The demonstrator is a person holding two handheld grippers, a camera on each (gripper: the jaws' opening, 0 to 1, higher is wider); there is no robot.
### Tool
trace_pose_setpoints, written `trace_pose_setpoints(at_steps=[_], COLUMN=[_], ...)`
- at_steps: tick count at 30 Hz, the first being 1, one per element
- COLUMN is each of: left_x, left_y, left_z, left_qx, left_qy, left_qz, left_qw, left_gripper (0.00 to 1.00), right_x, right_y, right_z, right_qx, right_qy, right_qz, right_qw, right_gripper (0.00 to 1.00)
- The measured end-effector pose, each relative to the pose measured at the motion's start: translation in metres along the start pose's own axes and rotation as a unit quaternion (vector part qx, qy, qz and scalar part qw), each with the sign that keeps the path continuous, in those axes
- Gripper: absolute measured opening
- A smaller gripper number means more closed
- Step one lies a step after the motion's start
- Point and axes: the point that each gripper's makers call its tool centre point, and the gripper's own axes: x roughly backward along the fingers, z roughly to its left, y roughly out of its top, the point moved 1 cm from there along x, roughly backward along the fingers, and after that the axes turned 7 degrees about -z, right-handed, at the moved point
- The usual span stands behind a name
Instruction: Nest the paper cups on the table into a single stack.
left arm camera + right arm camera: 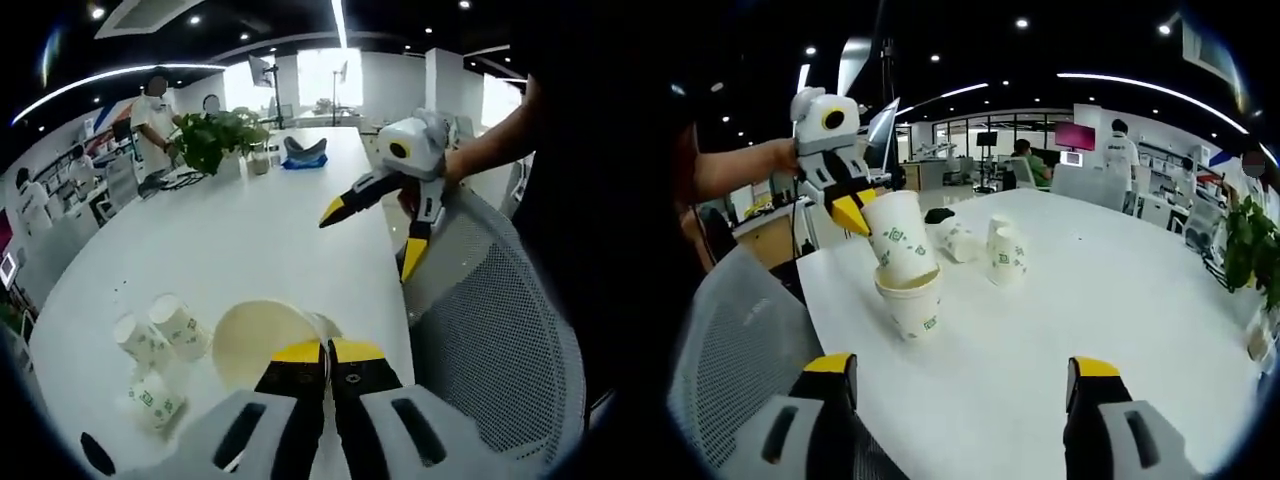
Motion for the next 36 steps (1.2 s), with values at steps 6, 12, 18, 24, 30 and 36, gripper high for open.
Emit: trace_pose_setpoints(at_steps=[6,12,18,24,30,36], left_x=[-0.004,-0.006,-0.010,-0.012,-0.011,-0.013], left_y=[-0.003,-0.006,-0.009,-0.010,-0.012,-0.011], left_z=[-0.001,0.000,-0.003,-0.005,-0.004,-0.006], left_qx=[-0.004,-0.011,-0.025,-0.039,-0.050,-0.057], left_qy=[-0.013,-0.023,-0.038,-0.048,-0.049,-0.056], left_qz=[0.014,0.025,0.046,0.061,0.073,0.085], left_qw=[0.9998,0.9994,0.9979,0.9962,0.9949,0.9932], left_gripper=[0.00,0.00,0.00,0.00,0.00,0.00], right_x=[0.000,0.001,0.000,0.000,0.000,0.000], right_y=[-0.002,-0.002,-0.002,-0.002,-0.002,-0.002], right_z=[-0.003,-0.004,-0.003,-0.003,-0.002,-0.002], right_qx=[-0.001,-0.005,-0.005,-0.005,-0.005,-0.005], right_qy=[-0.002,-0.005,-0.004,-0.003,-0.002,-0.002], right_qz=[0.001,0.001,0.002,0.004,0.004,0.002], right_qw=[1.0000,1.0000,1.0000,1.0000,1.0000,1.0000], right_gripper=[0.86,0.86,0.86,0.85,0.85,0.85])
